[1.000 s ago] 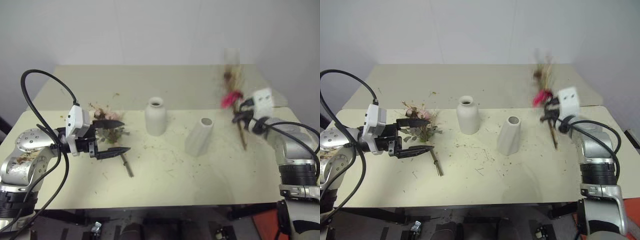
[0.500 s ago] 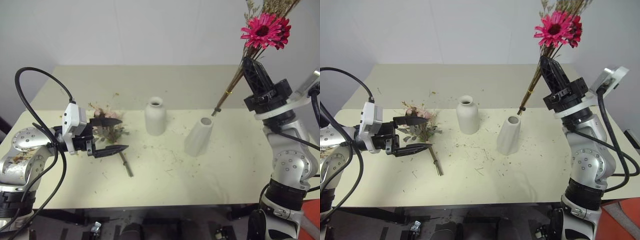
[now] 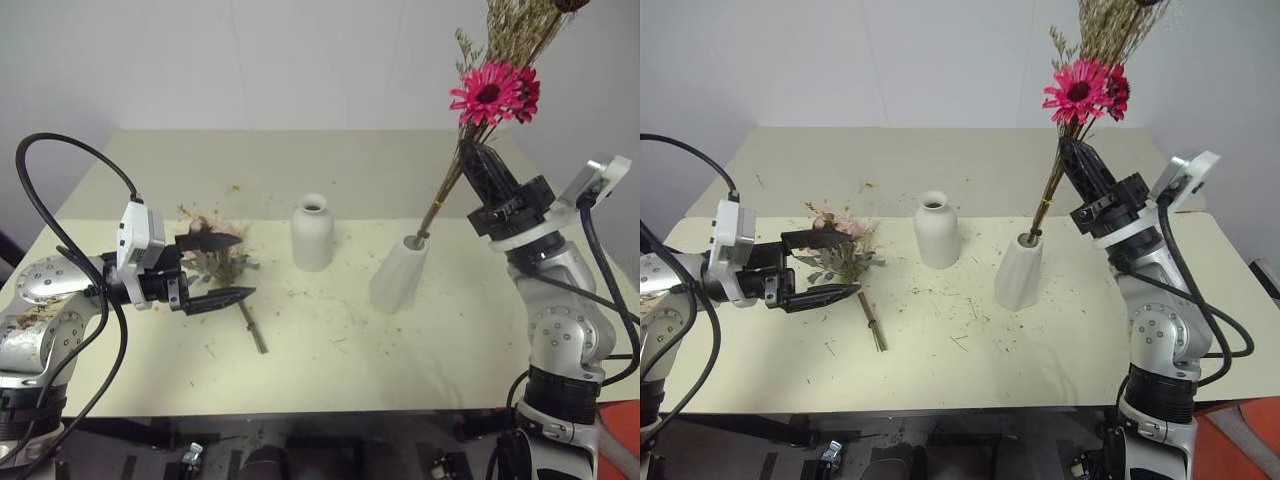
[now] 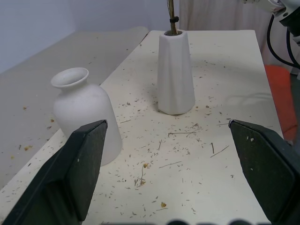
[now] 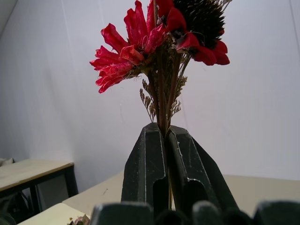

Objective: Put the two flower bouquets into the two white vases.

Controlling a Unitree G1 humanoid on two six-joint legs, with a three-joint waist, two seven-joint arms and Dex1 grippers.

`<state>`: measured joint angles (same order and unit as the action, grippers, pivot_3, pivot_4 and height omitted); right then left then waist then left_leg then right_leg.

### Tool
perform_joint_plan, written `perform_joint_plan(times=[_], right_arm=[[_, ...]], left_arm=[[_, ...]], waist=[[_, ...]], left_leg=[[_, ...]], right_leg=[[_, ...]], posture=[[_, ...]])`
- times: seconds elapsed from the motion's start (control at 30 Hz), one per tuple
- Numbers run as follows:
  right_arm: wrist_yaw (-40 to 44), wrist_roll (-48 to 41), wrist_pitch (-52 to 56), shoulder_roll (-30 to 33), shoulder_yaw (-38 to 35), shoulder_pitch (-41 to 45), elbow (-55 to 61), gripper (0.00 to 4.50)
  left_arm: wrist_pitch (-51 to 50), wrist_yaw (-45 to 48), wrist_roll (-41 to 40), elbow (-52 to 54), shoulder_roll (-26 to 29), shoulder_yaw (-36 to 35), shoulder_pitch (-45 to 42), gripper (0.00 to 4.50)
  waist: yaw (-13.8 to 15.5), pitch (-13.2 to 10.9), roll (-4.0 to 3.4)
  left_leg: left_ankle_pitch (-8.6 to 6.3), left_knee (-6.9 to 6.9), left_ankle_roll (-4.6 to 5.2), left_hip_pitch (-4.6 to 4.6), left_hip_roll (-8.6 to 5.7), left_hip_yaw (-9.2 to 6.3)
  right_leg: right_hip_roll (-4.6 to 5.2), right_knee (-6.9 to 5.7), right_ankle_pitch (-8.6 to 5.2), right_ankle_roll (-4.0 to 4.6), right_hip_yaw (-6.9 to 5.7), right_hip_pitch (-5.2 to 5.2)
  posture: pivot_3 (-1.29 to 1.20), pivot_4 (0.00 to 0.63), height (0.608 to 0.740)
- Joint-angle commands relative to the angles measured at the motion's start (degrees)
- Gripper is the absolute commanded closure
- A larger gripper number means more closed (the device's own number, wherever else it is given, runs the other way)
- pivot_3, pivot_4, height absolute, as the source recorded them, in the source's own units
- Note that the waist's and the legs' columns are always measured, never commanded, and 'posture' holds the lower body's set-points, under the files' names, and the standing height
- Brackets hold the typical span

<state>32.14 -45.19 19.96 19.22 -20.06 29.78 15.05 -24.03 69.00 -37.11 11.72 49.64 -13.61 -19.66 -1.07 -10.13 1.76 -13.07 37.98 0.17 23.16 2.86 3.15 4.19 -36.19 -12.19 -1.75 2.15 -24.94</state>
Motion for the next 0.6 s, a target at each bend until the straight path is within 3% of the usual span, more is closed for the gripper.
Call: perform_joint_plan(times=[0.03,0.6], right_arm=[[0.5,1.4,-3.7,-0.4,0.3,-0.6,0.0,4.48],[3.2,5.9,-12.6,-3.6,5.5,-5.8,-1.0,4.48]], left_arm=[[0.1,-0.4,-0.7,1.7,0.9,-1.5,-0.1,0.0],[0.2,-1.0,-1.5,1.8,1.3,-2.0,-0.4,0.0]], waist=[[0.0,0.0,0.0],[-0.1,0.2,0.17]], left_leg=[[0.0,0.0,0.0,0.0,0.0,0.0],[0.0,0.0,0.0,-0.34,0.02,0.0]], right_leg=[[-0.01,0.0,0.0,0.0,0.0,0.0],[-0.01,0.03,-0.01,0.0,0.0,0.35]], posture=[[0.0,0.15,0.74],[0.0,0.15,0.74]])
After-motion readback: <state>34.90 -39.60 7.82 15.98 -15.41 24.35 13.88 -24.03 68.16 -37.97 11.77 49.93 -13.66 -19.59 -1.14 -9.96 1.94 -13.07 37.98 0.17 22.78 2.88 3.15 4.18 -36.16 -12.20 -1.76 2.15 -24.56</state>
